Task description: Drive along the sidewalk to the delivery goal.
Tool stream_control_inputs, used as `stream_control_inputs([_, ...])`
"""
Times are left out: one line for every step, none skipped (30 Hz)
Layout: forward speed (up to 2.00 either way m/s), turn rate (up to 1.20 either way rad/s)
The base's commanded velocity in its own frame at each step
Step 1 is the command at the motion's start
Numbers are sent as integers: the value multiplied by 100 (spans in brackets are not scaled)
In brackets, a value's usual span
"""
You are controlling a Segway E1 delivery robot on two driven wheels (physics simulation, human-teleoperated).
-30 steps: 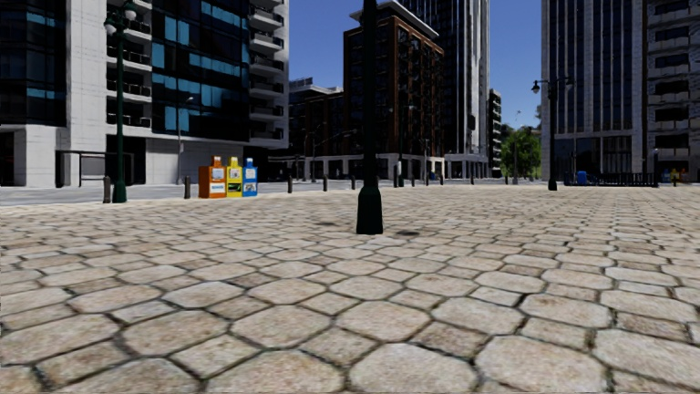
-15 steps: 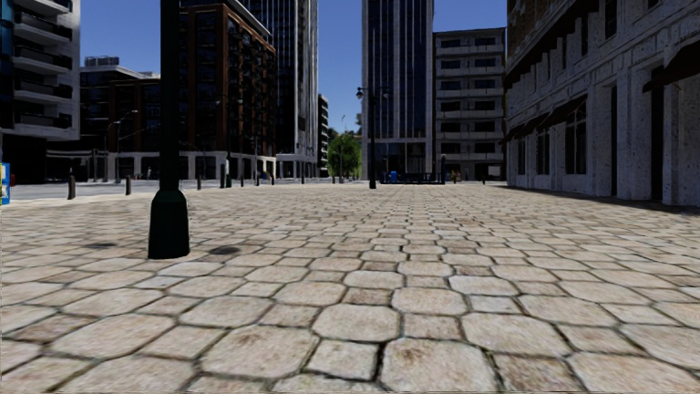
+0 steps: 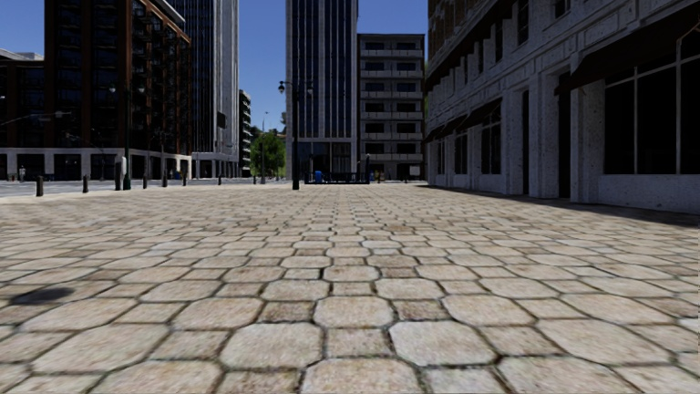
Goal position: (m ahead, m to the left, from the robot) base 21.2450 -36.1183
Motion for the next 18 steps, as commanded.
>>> stream_control_inputs([200,0])
stream_control_inputs([200,0])
stream_control_inputs([200,0])
stream_control_inputs([200,0])
stream_control_inputs([200,0])
stream_control_inputs([200,0])
stream_control_inputs([200,0])
stream_control_inputs([200,0])
stream_control_inputs([200,0])
stream_control_inputs([200,0])
stream_control_inputs([200,0])
stream_control_inputs([200,0])
stream_control_inputs([200,0])
stream_control_inputs([200,0])
stream_control_inputs([200,0])
stream_control_inputs([200,0])
stream_control_inputs([200,0])
stream_control_inputs([200,0])
